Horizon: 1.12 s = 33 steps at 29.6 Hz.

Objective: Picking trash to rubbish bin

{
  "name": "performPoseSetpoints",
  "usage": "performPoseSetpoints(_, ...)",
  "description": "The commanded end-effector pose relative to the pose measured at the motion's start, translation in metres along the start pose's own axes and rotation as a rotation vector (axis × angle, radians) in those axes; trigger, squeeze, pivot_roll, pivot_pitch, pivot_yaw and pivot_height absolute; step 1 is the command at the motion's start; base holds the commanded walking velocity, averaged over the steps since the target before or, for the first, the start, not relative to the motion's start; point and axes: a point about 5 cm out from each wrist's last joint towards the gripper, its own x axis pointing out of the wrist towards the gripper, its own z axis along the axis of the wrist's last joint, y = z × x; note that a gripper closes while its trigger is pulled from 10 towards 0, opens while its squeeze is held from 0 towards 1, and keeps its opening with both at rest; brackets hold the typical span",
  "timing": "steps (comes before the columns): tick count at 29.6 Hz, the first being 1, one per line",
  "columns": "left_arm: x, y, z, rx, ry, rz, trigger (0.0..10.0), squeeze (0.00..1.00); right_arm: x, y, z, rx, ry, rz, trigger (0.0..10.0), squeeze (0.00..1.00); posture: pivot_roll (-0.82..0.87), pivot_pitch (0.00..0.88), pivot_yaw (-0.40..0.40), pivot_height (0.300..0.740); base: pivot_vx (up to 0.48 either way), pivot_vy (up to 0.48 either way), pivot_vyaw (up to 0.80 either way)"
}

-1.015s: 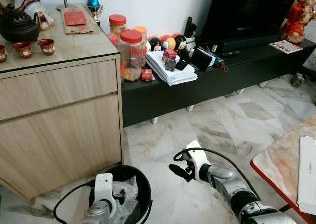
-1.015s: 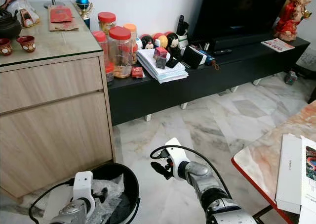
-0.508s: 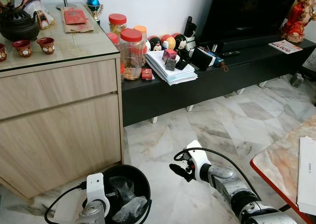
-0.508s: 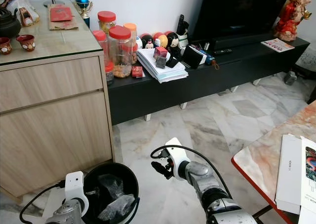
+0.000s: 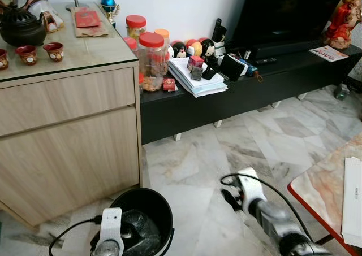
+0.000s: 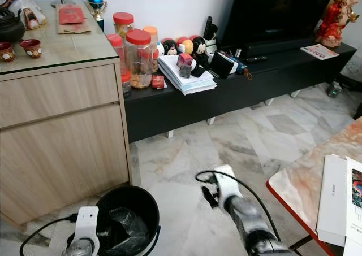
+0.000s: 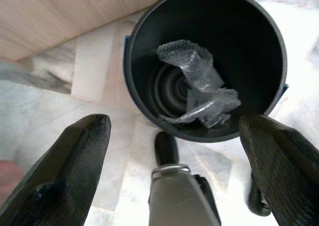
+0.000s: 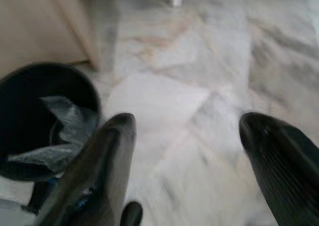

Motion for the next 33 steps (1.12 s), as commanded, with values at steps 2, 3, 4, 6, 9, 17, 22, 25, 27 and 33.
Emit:
performPoseSetpoints(2,-0.004,-0.001,-0.014,0.022,0.030,0.011,10.0,0.00,-0.007,-0.015,-0.018,0.077,0.042,-0.102,10.0,0.00,-0.10,0.010,-0.155,0.740,0.000,0.000,0.00)
performPoseSetpoints(3,-0.004,0.000,-0.016,0.026,0.033,0.015,10.0,0.00,-0.009,-0.017,-0.024,0.106,0.056,-0.121,10.0,0.00,-0.10,0.009,-0.152,0.740,0.000,0.000,0.00)
performPoseSetpoints(4,-0.005,0.002,-0.019,0.031,0.036,0.024,10.0,0.00,-0.012,-0.019,-0.033,0.142,0.079,-0.143,10.0,0.00,-0.10,0.009,-0.152,0.740,0.000,0.000,0.00)
performPoseSetpoints(6,-0.006,0.006,-0.024,0.040,0.042,0.045,10.0,0.00,-0.017,-0.021,-0.049,0.215,0.122,-0.176,10.0,0.00,-0.09,0.011,-0.149,0.740,0.000,0.000,0.00)
performPoseSetpoints(9,-0.007,0.010,-0.027,0.048,0.043,0.069,10.0,0.00,-0.022,-0.019,-0.064,0.287,0.157,-0.210,10.0,0.00,-0.10,0.011,-0.148,0.740,0.000,0.000,0.00)
performPoseSetpoints(17,-0.009,0.009,-0.029,0.038,0.031,0.072,10.0,0.00,-0.028,-0.015,-0.084,0.382,0.177,-0.246,10.0,0.00,-0.09,0.010,-0.139,0.740,0.000,0.000,0.00)
performPoseSetpoints(22,-0.009,0.006,-0.028,0.036,0.022,0.064,10.0,0.00,-0.028,-0.014,-0.083,0.397,0.168,-0.249,10.0,0.00,-0.10,0.011,-0.135,0.740,-0.100,0.000,0.00)
performPoseSetpoints(25,-0.009,0.006,-0.028,0.036,0.021,0.060,10.0,0.00,-0.027,-0.013,-0.081,0.403,0.155,-0.246,10.0,0.00,-0.10,0.011,-0.134,0.740,-0.251,0.000,0.00)
performPoseSetpoints(27,-0.009,0.006,-0.028,0.036,0.020,0.060,10.0,0.00,-0.027,-0.013,-0.081,0.404,0.153,-0.246,10.0,0.00,-0.10,0.011,-0.134,0.740,-0.251,0.000,0.00)
performPoseSetpoints(33,-0.009,0.004,-0.028,0.040,0.020,0.048,10.0,0.00,-0.024,-0.012,-0.076,0.407,0.138,-0.238,10.0,0.00,-0.09,0.000,-0.127,0.740,-0.280,0.000,0.00)
